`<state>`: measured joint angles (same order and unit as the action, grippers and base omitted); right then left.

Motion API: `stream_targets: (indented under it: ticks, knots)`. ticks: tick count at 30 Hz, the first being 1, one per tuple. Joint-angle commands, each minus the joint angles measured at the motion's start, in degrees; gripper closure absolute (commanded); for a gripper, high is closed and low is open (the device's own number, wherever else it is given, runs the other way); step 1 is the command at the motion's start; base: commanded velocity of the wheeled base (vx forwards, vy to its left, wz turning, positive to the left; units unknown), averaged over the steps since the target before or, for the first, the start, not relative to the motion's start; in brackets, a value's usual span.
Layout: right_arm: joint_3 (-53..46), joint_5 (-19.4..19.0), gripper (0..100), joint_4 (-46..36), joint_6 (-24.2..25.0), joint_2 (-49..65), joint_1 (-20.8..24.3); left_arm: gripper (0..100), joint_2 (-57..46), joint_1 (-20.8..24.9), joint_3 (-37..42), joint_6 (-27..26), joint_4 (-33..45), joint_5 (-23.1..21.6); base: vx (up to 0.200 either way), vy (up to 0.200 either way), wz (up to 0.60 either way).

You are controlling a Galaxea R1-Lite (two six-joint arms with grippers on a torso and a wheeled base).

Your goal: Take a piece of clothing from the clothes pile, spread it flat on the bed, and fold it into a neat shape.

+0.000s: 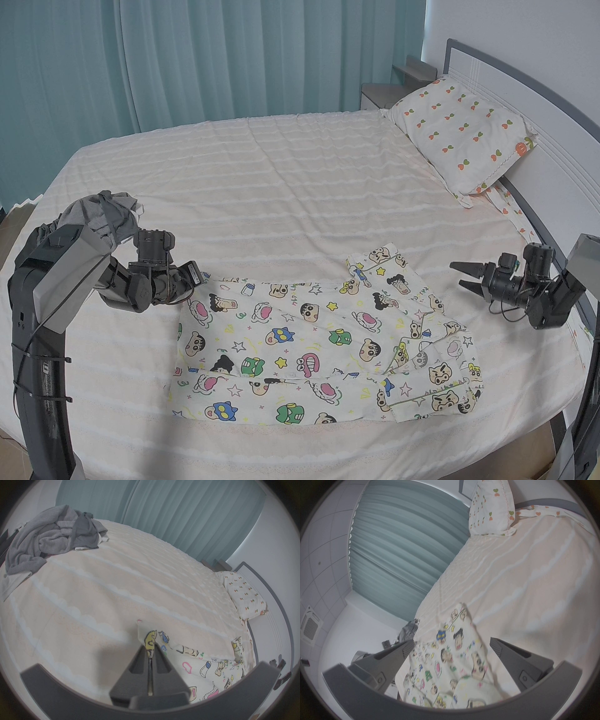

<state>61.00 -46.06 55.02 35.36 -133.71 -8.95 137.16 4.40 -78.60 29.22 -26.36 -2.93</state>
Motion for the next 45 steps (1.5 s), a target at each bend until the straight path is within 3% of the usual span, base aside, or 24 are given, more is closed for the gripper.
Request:
stream_targets:
  ticks: [1,16,24,40,41,45]
  knots:
    - [24.08,8.97,0,-19.16,0.76,-8.85,3.50,100,-3.12,-0.53,2.49,0.40,1.31,2.05,0.000,0.000,0.00]
    - [31.63,9.05,0,-25.31,-3.55,-13.33,9.48,100,-3.30,-0.45,6.53,0.40,0.87,2.13,0.000,0.000,0.00]
    - [35.24,10.90,0,-28.82,-5.92,-15.18,10.00,100,-3.30,-0.36,6.89,0.49,0.78,2.13,0.000,0.000,0.00]
    - [39.81,10.99,0,-33.31,-6.62,-17.64,14.13,100,-3.21,-0.01,6.97,0.57,0.78,2.05,0.000,0.000,0.00]
    - [40.42,11.08,100,-34.71,-6.62,-17.90,14.31,100,-3.21,-0.01,6.97,0.57,0.78,2.05,0.000,0.000,0.00]
    - [40.42,11.16,100,-35.42,-7.24,-17.99,14.49,100,-3.30,0.08,6.97,0.49,0.78,2.05,0.000,0.000,0.00]
